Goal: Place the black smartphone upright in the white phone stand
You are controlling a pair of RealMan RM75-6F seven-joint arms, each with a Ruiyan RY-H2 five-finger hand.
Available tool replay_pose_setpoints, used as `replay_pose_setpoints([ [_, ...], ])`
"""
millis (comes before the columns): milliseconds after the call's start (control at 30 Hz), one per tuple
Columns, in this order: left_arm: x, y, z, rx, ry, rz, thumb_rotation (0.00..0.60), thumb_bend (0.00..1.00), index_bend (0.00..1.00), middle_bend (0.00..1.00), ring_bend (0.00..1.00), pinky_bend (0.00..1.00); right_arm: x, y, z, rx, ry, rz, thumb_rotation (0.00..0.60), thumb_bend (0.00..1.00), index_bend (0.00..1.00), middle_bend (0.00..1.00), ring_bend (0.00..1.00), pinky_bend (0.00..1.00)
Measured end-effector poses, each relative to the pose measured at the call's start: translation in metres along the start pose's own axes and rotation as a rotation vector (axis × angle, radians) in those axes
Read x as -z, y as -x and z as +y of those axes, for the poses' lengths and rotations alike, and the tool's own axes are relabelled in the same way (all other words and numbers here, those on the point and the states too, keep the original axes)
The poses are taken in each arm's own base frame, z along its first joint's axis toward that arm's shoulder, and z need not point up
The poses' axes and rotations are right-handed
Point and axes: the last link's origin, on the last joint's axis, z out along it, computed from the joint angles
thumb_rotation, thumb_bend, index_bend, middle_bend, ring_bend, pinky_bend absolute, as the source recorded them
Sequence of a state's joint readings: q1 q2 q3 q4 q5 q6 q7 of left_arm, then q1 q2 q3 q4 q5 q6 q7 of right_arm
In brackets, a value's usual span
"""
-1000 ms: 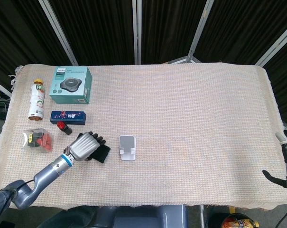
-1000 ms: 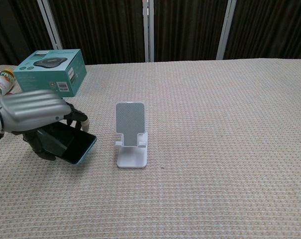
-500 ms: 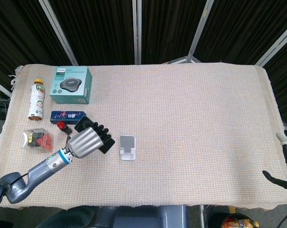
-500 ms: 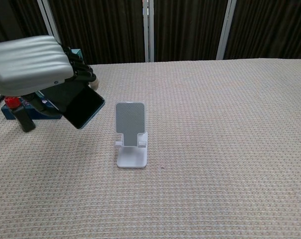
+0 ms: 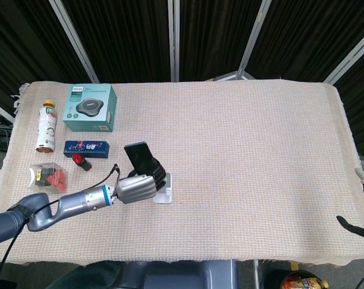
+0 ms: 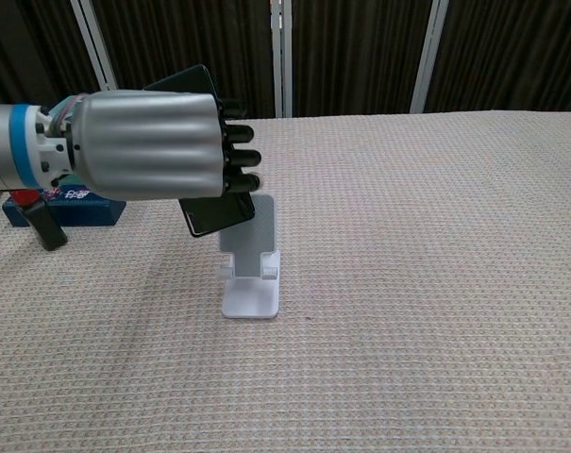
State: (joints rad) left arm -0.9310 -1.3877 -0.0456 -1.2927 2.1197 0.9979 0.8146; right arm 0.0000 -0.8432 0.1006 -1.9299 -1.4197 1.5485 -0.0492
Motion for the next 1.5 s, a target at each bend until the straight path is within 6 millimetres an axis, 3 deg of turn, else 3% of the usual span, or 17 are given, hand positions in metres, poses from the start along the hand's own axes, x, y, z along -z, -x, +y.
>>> replay_pose_setpoints([
  [733, -0.036, -0.013, 0.016, -0.137, 0.17, 0.017, 0.6, 0.0, 0.46, 0.34, 0.38, 0.35, 0.001, -0.005, 0.007, -0.02, 0.01, 0.011, 0.6, 0.0, 0.0, 0.0, 0.0, 0.0],
  [1233, -0.043, -0.012, 0.025, -0.158, 0.202, -0.005, 0.6, 0.0, 0.44, 0.31, 0.35, 0.33, 0.001, -0.006, 0.008, -0.027, 0.013, 0.012, 0.6, 0.0, 0.0, 0.0, 0.0, 0.0],
  [1300, -0.043, -0.011, 0.025, -0.155, 0.201, -0.007, 0.6, 0.0, 0.41, 0.27, 0.31, 0.31, 0.001, -0.006, 0.008, -0.028, 0.014, 0.011, 0.6, 0.0, 0.0, 0.0, 0.0, 0.0],
  [1433, -0.043, -0.011, 0.025, -0.161, 0.201, -0.019, 0.6, 0.0, 0.21, 0.05, 0.09, 0.21, 0.001, -0.006, 0.008, -0.028, 0.013, 0.009, 0.6, 0.0, 0.0, 0.0, 0.0, 0.0],
  [1500, -0.043, -0.012, 0.026, -0.161, 0.201, -0.023, 0.6, 0.0, 0.13, 0.0, 0.02, 0.16, 0.001, -0.006, 0.008, -0.024, 0.012, 0.011, 0.6, 0.0, 0.0, 0.0, 0.0, 0.0],
])
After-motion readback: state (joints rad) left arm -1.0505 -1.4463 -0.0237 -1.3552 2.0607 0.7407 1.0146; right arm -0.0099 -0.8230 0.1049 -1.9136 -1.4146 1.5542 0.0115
